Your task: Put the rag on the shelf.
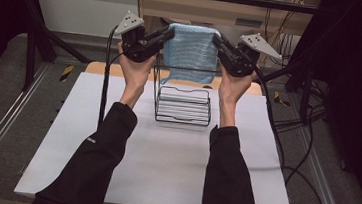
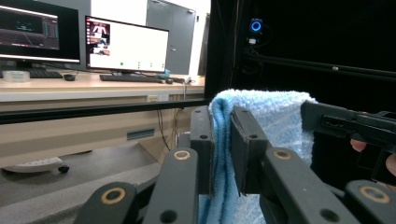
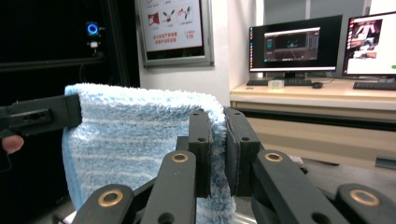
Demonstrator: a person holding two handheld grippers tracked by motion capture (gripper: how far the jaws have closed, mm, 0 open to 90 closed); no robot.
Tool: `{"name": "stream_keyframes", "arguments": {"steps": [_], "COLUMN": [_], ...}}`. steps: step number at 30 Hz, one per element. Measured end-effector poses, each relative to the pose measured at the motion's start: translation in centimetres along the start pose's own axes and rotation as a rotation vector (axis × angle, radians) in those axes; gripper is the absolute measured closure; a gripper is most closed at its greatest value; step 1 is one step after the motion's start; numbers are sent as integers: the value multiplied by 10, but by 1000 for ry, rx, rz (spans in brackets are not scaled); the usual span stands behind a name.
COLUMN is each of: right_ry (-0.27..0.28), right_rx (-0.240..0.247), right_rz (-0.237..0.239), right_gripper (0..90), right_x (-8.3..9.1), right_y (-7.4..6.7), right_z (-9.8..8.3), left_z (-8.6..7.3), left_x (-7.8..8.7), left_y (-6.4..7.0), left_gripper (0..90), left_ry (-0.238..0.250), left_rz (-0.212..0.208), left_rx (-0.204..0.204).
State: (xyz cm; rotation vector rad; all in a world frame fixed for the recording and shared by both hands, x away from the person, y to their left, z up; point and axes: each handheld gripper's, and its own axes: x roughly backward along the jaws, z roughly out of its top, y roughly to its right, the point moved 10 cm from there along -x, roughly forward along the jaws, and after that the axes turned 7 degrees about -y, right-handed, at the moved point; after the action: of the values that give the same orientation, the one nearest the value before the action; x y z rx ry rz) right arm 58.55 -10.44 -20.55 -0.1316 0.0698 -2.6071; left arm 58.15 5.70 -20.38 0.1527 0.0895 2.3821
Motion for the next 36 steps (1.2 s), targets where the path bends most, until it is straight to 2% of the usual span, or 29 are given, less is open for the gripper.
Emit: {"name": "stream_keyframes", "arguments": {"steps": [11,17,24,32,36], "right_ry": [-34,-60,-84,-128,-146], "right_rx": [-10,14,43,57,68], "right_rz": [73,117,142,168,172], "right_gripper": [821,817,816,814,815], "right_x": [15,24,34,39,41], "right_y": [-8,-15,-20,-25,-26], "right_z": [-25,-33,-40,-54,-60], "left_z": [-23,-33,-41,-60,-65], "left_x": [15,25,33,39,40], "left_y": [7,11,17,21,22], "left_gripper": [795,793,791,784,780], "left_ry": [-23,-35,-57,-94,-107], "left_rz": [-61,-95,-108,-115,-119], "left_rx": [7,25,22,58,60]}}
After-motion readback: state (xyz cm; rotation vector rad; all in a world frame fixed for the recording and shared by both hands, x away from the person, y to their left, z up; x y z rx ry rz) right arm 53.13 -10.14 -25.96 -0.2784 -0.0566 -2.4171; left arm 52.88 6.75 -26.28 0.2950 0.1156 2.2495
